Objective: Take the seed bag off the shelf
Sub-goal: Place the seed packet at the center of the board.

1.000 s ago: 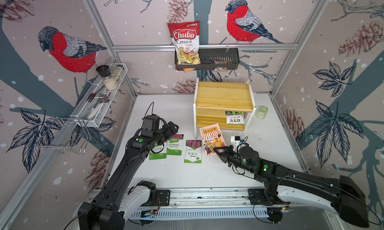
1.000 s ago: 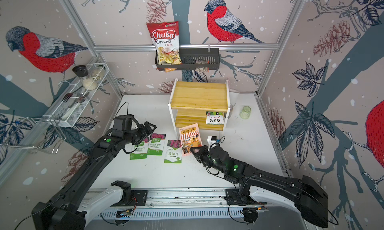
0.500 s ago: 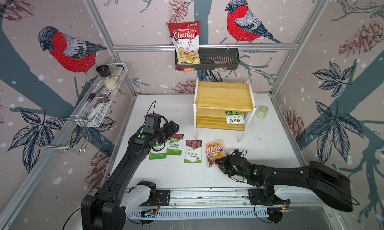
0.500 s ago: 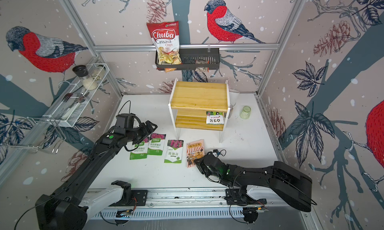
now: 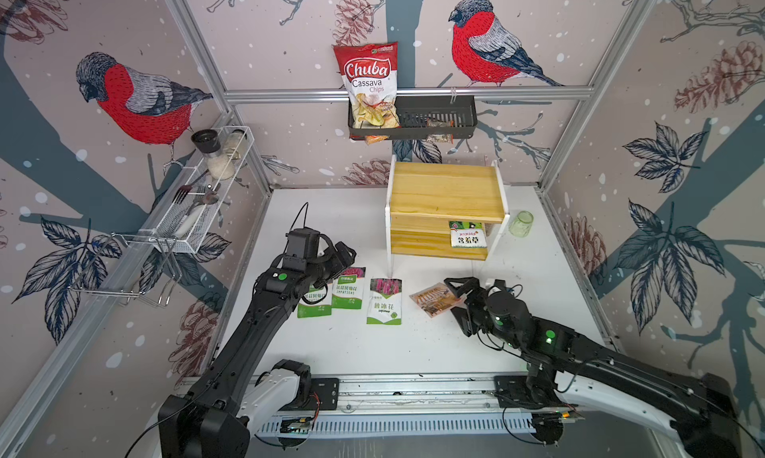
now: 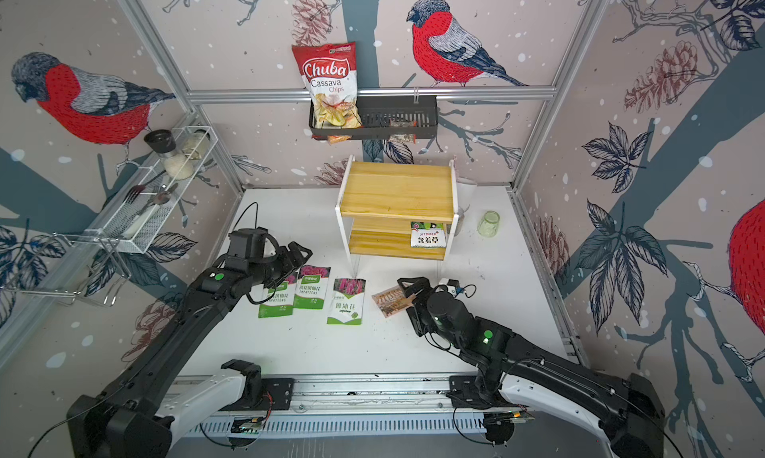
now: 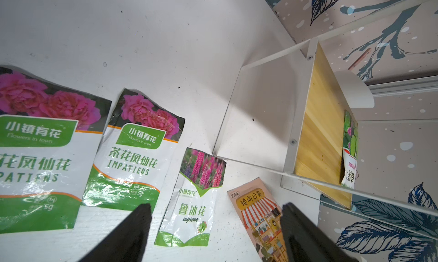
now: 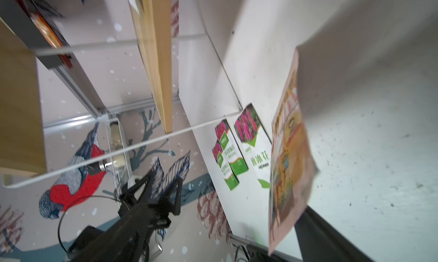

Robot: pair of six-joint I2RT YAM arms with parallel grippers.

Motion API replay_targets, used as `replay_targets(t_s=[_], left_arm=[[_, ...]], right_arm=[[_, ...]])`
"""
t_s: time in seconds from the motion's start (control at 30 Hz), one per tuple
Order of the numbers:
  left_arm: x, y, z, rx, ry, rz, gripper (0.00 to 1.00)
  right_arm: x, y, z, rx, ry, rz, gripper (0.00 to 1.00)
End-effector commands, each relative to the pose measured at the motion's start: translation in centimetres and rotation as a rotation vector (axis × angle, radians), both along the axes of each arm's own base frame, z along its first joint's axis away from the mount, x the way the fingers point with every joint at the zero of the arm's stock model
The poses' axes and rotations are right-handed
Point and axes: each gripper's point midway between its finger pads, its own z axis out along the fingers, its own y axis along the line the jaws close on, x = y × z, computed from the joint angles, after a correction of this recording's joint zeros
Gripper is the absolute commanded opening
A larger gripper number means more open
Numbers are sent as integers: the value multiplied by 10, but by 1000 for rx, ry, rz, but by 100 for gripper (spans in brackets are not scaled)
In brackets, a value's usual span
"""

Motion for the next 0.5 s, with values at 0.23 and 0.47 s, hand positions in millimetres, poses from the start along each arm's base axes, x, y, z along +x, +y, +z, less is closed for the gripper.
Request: replay_targets(t_s=[0.23, 0.47], left_arm=[[9, -2, 8, -3, -26, -9, 89], [4, 0, 6, -4, -25, 3, 89]], right_arm=[[3, 1, -18, -83, 83, 40, 100], [-17, 21, -23, -109, 132, 125, 100]])
